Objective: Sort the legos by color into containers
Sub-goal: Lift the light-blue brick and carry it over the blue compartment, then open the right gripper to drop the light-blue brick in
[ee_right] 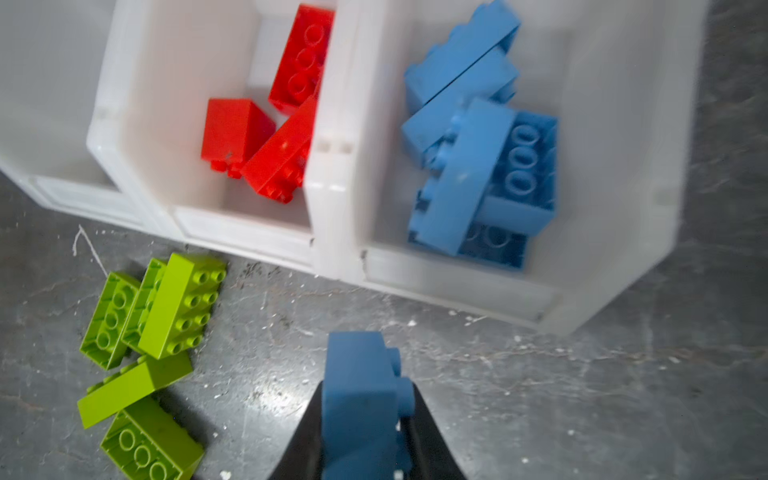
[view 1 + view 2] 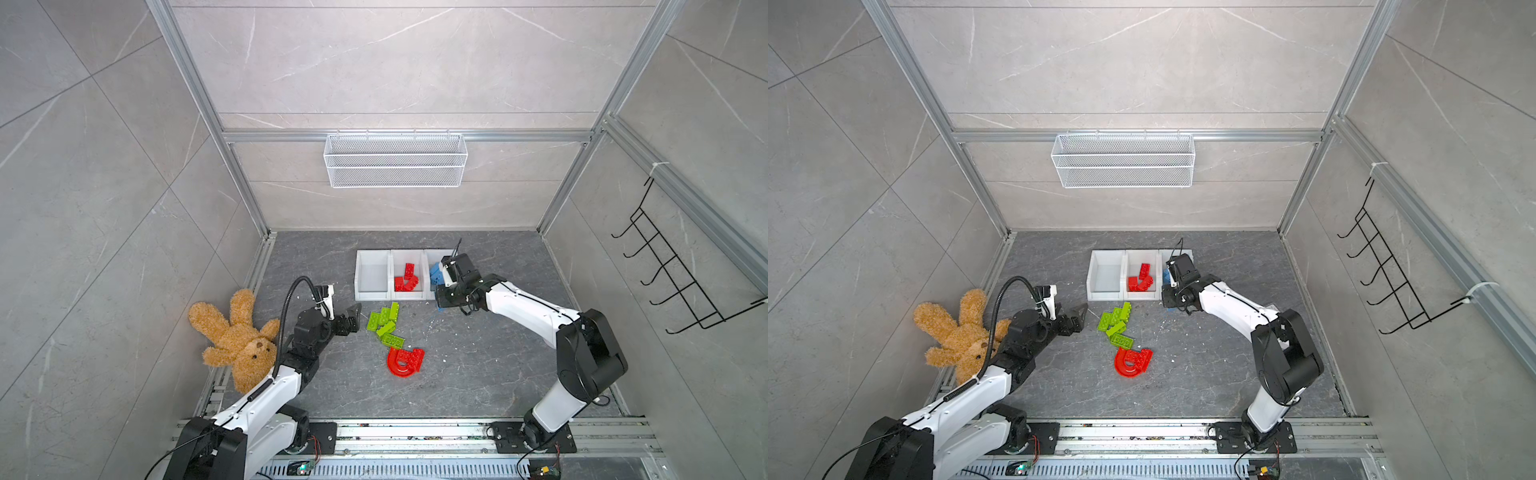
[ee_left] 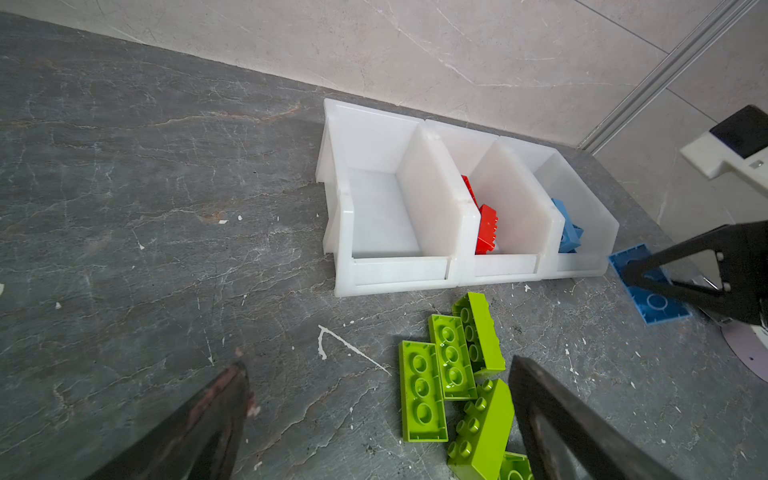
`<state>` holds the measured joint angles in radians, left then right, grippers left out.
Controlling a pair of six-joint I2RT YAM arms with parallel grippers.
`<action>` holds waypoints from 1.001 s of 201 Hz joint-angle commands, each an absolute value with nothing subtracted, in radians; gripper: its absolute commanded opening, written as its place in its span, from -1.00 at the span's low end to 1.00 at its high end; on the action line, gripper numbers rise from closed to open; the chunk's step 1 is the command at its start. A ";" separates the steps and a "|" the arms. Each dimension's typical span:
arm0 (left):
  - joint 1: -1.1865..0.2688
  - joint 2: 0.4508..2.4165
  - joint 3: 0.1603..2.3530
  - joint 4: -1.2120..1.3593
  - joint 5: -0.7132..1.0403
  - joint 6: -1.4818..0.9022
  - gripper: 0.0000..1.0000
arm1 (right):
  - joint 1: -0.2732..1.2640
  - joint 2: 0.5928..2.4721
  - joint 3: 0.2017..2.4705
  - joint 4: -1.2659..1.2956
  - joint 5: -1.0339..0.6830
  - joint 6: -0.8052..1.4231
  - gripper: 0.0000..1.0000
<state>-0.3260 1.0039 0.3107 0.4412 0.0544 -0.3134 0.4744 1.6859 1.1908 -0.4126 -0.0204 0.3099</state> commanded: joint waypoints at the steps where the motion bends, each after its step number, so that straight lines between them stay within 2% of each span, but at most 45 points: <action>1: -0.328 0.996 0.319 0.469 0.055 -0.298 0.98 | 0.432 1.700 1.256 -0.434 -0.064 0.244 -0.66; 82: -0.328 0.998 0.320 0.468 0.051 -0.293 0.98 | 0.339 1.890 1.485 -0.466 -0.129 0.204 -0.65; 130: -0.328 0.996 0.315 0.474 0.043 -0.295 0.99 | 0.329 1.963 1.539 -0.477 -0.110 0.199 -0.63; 183: -0.328 1.002 0.319 0.472 0.055 -0.296 0.98 | 0.329 1.990 1.541 -0.485 -0.090 0.192 -0.54; 201: -0.329 0.987 0.315 0.468 0.044 -0.292 0.98 | 0.328 1.993 1.540 -0.485 -0.086 0.188 -0.44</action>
